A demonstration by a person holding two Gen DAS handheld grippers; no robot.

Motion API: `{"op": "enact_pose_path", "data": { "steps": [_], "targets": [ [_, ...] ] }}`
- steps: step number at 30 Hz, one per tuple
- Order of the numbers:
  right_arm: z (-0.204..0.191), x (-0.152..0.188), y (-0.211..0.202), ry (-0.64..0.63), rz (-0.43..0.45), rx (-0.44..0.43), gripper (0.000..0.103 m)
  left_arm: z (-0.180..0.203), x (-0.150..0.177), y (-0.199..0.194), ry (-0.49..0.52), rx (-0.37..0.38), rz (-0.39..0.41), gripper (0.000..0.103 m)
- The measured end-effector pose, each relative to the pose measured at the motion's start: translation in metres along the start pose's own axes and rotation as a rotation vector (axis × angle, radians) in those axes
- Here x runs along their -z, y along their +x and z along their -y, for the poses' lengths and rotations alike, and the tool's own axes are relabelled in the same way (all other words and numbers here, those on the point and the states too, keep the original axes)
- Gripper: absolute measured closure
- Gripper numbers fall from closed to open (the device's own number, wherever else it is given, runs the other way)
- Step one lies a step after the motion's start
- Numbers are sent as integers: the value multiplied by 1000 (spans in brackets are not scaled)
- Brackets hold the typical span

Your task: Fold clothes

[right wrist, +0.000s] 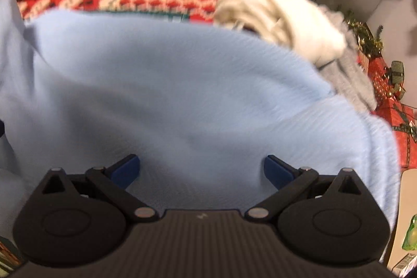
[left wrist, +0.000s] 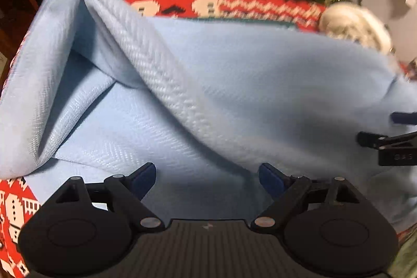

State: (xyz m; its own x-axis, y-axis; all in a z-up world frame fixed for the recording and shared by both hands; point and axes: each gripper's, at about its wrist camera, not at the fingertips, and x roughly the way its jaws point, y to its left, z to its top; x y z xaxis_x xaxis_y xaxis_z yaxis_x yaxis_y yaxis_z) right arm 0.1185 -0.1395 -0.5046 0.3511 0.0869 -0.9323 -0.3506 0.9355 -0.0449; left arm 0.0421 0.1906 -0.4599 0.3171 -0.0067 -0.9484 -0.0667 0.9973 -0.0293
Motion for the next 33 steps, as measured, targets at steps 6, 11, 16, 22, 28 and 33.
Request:
{"op": "enact_pose_path", "data": {
  "steps": [6, 11, 16, 22, 28, 33],
  "targets": [
    [-4, 7, 18, 68, -22, 22, 0, -9, 10, 31, 20, -16, -56, 17],
    [5, 7, 25, 150, -24, -13, 0, -12, 20, 41, 70, -12, -33, 0],
    [6, 6, 31, 211, -16, 9, 0, -12, 41, 37, 45, -26, 99, 0],
    [-1, 9, 32, 239, 9, 32, 0, -11, 58, 33, 37, -35, 191, 0],
    [2, 6, 27, 235, 8, 12, 1, -11, 60, 33, 45, -33, 194, 0],
    [21, -11, -2, 290, 78, -14, 2, -19, 43, 32, 9, 13, 129, 10]
  ]
}}
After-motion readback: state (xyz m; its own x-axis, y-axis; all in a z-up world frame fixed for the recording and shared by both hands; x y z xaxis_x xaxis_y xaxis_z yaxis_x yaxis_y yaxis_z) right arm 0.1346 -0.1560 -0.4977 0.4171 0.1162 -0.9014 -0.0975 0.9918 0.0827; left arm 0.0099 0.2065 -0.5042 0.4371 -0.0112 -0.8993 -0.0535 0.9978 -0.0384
